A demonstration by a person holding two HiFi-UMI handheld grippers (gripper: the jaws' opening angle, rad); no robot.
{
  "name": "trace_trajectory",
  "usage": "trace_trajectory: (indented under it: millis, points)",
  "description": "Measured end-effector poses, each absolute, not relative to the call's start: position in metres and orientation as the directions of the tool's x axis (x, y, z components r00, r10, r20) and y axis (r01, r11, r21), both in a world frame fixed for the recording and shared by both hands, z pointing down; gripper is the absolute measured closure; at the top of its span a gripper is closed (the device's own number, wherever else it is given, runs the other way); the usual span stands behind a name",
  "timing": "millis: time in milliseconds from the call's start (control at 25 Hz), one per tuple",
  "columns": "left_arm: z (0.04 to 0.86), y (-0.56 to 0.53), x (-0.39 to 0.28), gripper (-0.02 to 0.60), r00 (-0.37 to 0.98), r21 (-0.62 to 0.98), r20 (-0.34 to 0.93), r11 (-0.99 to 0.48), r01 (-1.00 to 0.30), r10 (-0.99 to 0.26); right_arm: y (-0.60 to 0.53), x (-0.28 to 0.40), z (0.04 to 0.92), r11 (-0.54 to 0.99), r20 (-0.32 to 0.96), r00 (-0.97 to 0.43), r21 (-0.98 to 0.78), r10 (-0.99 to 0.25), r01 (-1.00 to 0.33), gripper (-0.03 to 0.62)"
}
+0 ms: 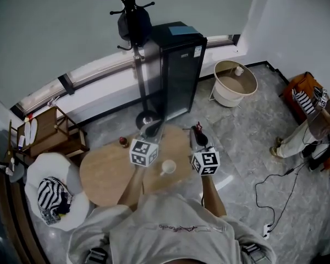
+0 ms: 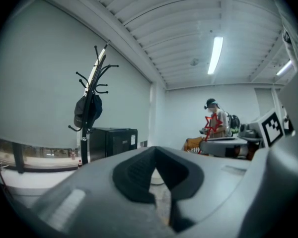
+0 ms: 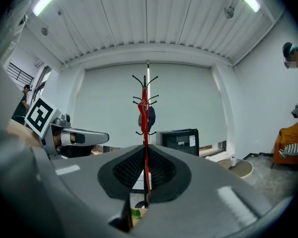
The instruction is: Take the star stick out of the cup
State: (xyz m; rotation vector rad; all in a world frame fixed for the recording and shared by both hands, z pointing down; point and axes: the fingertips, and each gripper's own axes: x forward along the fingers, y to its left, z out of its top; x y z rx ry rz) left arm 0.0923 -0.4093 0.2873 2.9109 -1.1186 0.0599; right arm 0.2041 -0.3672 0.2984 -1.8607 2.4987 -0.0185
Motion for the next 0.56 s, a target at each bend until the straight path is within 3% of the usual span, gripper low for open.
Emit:
trace_trajectory:
  millis: [560]
  points:
    - [0.2924, -0.4150, 0.0981, 0.578, 0.739, 0.005, 0.057, -0.740, -0.673, -0.671, -0.3726, 0.2124, 0.3006, 0.292, 0.001, -0.292, -0.008, -0.956, -0.956, 0.579]
